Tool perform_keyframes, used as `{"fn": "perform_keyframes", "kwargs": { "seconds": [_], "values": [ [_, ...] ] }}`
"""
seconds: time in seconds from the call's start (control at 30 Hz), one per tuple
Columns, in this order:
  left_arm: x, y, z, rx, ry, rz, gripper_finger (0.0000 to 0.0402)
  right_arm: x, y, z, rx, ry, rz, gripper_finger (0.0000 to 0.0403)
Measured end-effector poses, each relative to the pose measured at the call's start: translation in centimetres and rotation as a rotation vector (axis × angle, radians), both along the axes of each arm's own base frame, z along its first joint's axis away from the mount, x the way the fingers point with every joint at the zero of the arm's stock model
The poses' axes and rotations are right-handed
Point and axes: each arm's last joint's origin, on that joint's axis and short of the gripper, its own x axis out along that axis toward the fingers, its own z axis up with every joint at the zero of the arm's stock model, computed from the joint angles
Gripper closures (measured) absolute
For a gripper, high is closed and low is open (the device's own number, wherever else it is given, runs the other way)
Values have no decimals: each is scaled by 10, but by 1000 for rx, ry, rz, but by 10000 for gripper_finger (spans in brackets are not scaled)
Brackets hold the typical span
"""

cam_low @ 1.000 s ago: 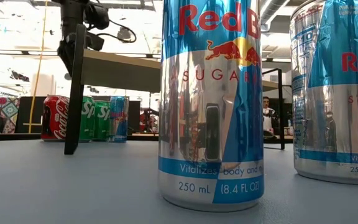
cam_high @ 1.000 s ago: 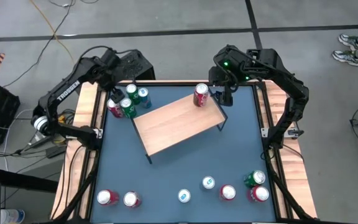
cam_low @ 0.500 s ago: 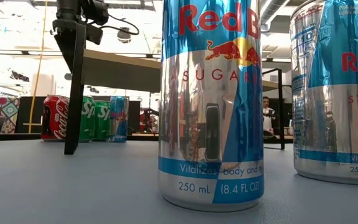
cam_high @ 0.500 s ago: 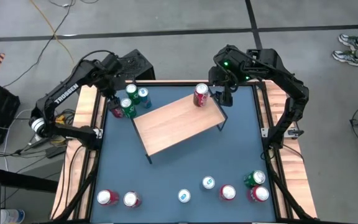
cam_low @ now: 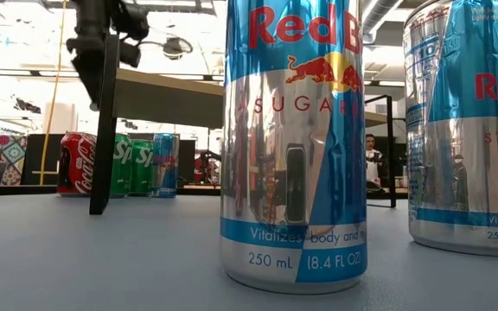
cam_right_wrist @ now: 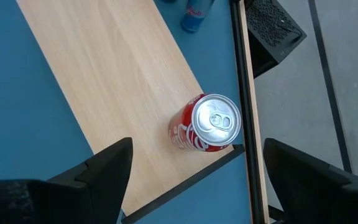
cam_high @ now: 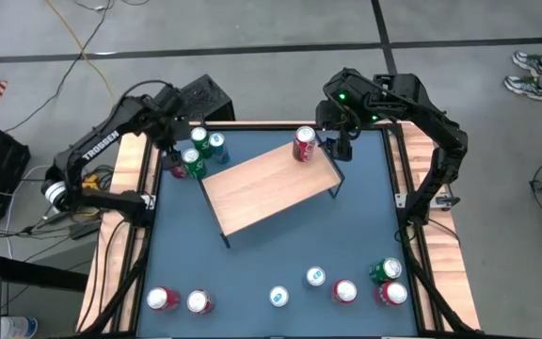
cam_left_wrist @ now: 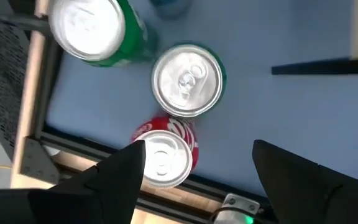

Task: Place canned beverage on shelf
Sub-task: Put the top red white soda can on the shelf aligned with the other red white soda can

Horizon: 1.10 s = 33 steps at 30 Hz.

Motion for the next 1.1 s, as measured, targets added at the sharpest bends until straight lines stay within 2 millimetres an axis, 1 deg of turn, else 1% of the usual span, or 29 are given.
{"fn": "perform_keyframes", "kwargs": {
  "seconds": [0.13, 0.27, 0.43, 0.57, 0.7, 1.1],
  "values": [
    [-5, -4, -28, 0, 45, -23, 118, 0, 0, 0, 0, 0, 0, 58],
    [-9, -6, -38, 58, 50, -25, 118, 0, 0, 0, 0, 0, 1, 58],
    [-12, -8, -34, 129, 70, -20, 118, 0, 0, 0, 0, 0, 0, 58],
    [-14, -8, -30, 194, 89, 45, 118, 0, 0, 0, -1, 0, 1, 58],
    [-13, -9, -30, 192, 84, 79, 118, 0, 0, 0, -3, 1, 5, 58],
    [-12, -6, -29, 234, 93, 83, 118, 0, 0, 0, -4, 2, 6, 58]
  ]
}}
